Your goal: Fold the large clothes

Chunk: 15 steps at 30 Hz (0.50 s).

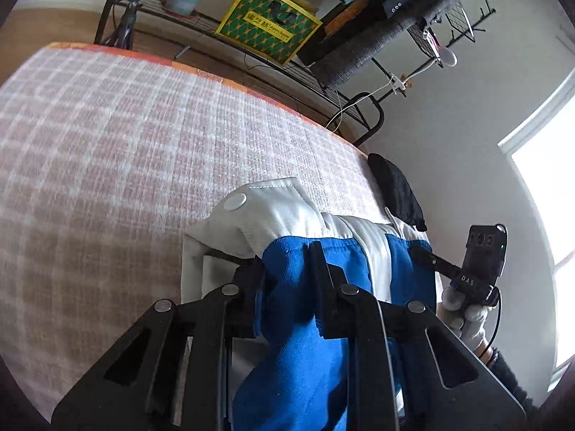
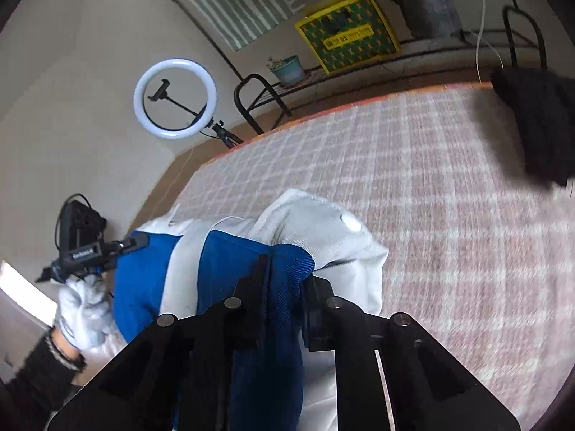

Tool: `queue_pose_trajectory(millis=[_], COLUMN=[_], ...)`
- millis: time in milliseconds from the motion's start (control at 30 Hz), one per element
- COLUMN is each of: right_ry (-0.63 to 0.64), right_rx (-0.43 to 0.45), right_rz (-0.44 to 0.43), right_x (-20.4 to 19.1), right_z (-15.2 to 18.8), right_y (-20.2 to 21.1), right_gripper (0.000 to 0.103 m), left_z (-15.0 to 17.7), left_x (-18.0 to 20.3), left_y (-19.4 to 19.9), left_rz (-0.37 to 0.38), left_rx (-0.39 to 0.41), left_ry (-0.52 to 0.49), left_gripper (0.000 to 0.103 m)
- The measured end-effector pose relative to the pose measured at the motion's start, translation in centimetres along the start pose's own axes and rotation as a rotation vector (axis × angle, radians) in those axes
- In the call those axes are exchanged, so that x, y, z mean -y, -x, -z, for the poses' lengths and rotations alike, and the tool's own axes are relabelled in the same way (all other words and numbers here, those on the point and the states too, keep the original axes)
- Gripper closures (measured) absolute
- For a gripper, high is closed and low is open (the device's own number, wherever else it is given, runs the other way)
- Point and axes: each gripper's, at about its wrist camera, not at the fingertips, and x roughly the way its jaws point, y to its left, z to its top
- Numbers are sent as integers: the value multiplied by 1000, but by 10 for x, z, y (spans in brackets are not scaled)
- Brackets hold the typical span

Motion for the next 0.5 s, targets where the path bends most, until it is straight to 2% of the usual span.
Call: queue_pose_trajectory(millis=[167,267,400,433,500], right_ry=[11,32,-21,-12,30], right_rx=[-57,-62,-53,-48,-30], right_rz=[93,145,157,176,215], right_x=[19,22,22,18,5], right_z=[2,8,7,7,6], right_y=[-39,-51,-34,-25,-3], right_gripper=[93,92,87,83,82], left_z=[17,22,25,25,25], left_x=[-21,-25,-18,-17,-11], left_y=[-39,-45,-30,-24,-7], left_rz=[-97,-104,-153,-174,-233], left_rx=[-62,-50,-41,-35,-2], left_ry=[-40,-39,-41,-45,-65], left_gripper=[84,82,73,72,71])
